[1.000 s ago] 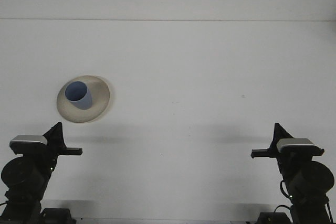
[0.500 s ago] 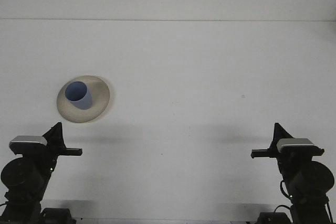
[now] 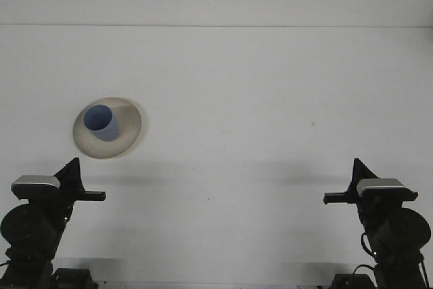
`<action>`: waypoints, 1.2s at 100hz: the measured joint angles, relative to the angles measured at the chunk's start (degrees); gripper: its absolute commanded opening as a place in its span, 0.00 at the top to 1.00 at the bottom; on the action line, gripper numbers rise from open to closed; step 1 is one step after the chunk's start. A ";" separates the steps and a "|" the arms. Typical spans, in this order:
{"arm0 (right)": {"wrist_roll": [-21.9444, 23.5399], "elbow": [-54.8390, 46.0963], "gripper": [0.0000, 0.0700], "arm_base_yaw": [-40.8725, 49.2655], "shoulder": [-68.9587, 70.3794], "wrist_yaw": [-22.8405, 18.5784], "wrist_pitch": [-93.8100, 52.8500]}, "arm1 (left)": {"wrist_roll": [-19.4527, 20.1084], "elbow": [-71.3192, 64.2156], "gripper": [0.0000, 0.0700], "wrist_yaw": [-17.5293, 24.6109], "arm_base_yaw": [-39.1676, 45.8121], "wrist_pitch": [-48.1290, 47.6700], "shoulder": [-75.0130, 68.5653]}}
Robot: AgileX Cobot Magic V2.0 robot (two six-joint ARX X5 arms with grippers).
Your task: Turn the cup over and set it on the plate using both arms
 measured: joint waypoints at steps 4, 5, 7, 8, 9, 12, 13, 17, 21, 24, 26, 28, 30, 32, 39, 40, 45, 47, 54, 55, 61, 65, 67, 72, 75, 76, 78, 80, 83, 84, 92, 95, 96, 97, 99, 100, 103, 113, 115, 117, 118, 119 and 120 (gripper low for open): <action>0.00 0.00 1.00 0.00 0.00 0.00 0.00 | -0.02 0.00 0.98 0.00 0.00 0.59 -0.42; 0.00 0.00 1.00 0.00 0.00 0.00 0.00 | -0.02 -0.02 0.98 0.02 0.00 0.76 -0.50; 0.00 0.00 1.00 0.00 0.00 0.00 0.00 | -0.09 -0.07 0.98 0.00 0.00 1.16 -0.68; 0.00 0.00 1.00 0.00 0.00 0.00 0.00 | -0.13 -0.13 0.98 0.00 0.00 1.44 -0.76; 0.00 0.00 1.00 0.00 0.00 0.00 0.00 | -0.17 -0.22 0.98 0.00 0.00 1.77 -0.85; 0.00 0.00 1.00 0.00 0.00 0.00 0.00 | -0.22 -0.74 0.98 0.00 0.00 3.23 -1.29; 0.00 0.00 1.00 0.00 0.00 0.00 0.00 | -0.24 -0.96 0.98 0.00 0.00 3.74 -1.46; 0.00 0.00 1.00 0.00 0.00 0.00 0.00 | -0.24 -2.19 0.98 0.00 0.00 5.97 -2.34; 0.00 0.00 1.00 0.00 0.00 0.00 0.00 | -0.24 -3.87 0.98 0.02 0.00 8.28 -3.23; 0.00 0.00 1.00 0.00 0.00 0.00 0.00 | -0.26 -5.40 0.98 0.02 0.00 9.88 -3.91; 0.00 0.00 1.00 0.00 0.00 0.00 0.00 | -0.26 -6.45 0.98 0.04 0.00 10.84 -4.31; 0.00 0.00 1.00 0.00 0.00 0.00 0.00 | -0.26 -7.56 0.98 0.13 0.00 11.72 -4.76; 0.00 0.00 1.00 0.00 0.00 0.00 0.00 | -0.28 -8.74 0.98 0.17 0.00 12.63 -5.22; 0.00 0.00 1.00 0.00 0.00 0.00 0.00 | -0.28 -9.99 0.98 0.31 -0.02 13.57 -5.79; 0.00 0.00 1.00 0.00 0.00 0.00 0.00 | -0.26 -14.08 0.98 0.66 -0.57 16.28 -7.85; 0.00 0.00 1.00 0.00 0.00 0.00 0.00 | -0.26 -14.64 0.98 0.66 -0.72 16.68 -8.15; 0.00 0.00 1.00 0.00 0.00 0.00 0.00 | -0.26 -17.33 0.98 0.70 -1.29 18.32 -9.77; 0.00 0.00 1.00 0.00 0.00 0.00 0.00 | -0.26 -18.34 0.98 0.74 -1.49 18.84 -10.40; 0.00 0.00 1.00 0.00 0.00 0.00 0.00 | -0.28 -21.44 0.98 0.76 -1.66 20.22 -12.83; 0.00 0.00 1.00 0.00 0.00 0.00 0.00 | -0.26 -21.79 0.98 0.76 -1.66 20.28 -13.16; 0.00 0.00 1.00 0.00 0.00 0.00 0.00 | -0.39 -23.87 0.98 0.76 -1.66 20.24 -15.08; 0.00 0.00 1.00 0.00 0.00 0.00 0.00 | -0.50 -25.14 0.98 0.76 -1.66 20.22 -16.39; 0.00 0.00 1.00 0.00 0.00 0.00 0.00 | -0.57 -25.68 0.98 0.76 -1.64 20.20 -17.03; 0.00 0.00 1.00 0.00 0.00 0.00 0.00 | -0.63 -26.88 0.98 0.76 -1.62 20.26 -18.62; 0.00 0.00 1.00 0.00 0.00 0.00 0.00 | -0.66 -27.54 0.98 0.76 -1.62 20.37 -19.69; 0.00 0.00 1.00 0.00 0.00 0.00 0.00 | -0.66 -27.71 0.98 0.76 -1.62 20.35 -19.98; 0.00 0.00 1.00 0.00 0.00 0.00 0.00 | -0.66 -28.13 0.98 0.76 -1.62 20.37 -20.68; 0.00 0.00 1.00 0.00 0.00 0.00 -0.02 | -0.66 -28.57 0.98 0.76 -1.62 20.61 -21.22; 0.00 0.00 1.00 0.00 0.00 0.00 0.00 | -0.66 -29.09 0.98 0.76 -1.62 21.35 -21.31; 0.00 0.00 1.00 0.00 0.00 0.00 0.00 | -0.68 -29.22 0.98 0.76 -1.62 21.66 -21.29; 0.00 0.00 1.00 0.00 0.00 0.00 0.00 | -0.66 -30.71 0.98 0.76 -1.60 24.20 -21.20; 0.00 0.00 1.00 0.00 0.00 0.00 0.02 | -0.66 -31.32 0.98 0.79 -1.62 25.42 -21.22; 0.00 0.00 1.00 0.00 0.00 0.00 0.02 | -0.66 -31.50 0.98 0.79 -1.62 25.83 -21.22; 0.00 0.00 1.00 0.00 0.00 0.00 0.02 | -0.66 -31.69 0.98 0.79 -1.62 26.29 -21.22; 0.00 0.00 1.00 0.00 0.00 0.00 0.02 | -0.66 -32.04 0.98 0.79 -1.62 27.23 -21.22; 0.00 0.00 1.00 0.00 0.00 0.00 0.02 | -0.66 -32.22 0.98 0.79 -1.62 27.67 -21.22; 0.00 0.00 1.00 0.00 0.00 0.00 0.02 | -0.66 -32.61 0.98 0.79 -1.62 28.57 -21.22; 0.00 0.00 1.00 0.00 0.00 0.00 0.17 | -0.66 -32.83 0.98 0.79 -1.62 30.71 -21.22; 0.00 0.00 1.00 0.00 0.00 0.00 0.28 | -0.68 -32.85 0.98 0.79 -1.62 30.95 -21.24; 0.00 0.00 1.00 0.00 0.00 0.00 0.46 | -0.68 -32.87 0.98 0.79 -1.62 31.19 -21.24; 0.00 0.00 1.00 0.00 0.00 0.00 0.50 | -0.68 -32.87 0.98 0.79 -1.62 31.26 -21.24; 0.00 0.00 1.00 0.00 0.00 0.00 0.61 | -0.66 -32.87 0.98 0.79 -1.62 31.26 -21.24; 0.00 0.00 1.00 0.00 0.00 0.00 0.72 | -0.68 -32.87 0.98 0.79 -1.62 31.23 -21.24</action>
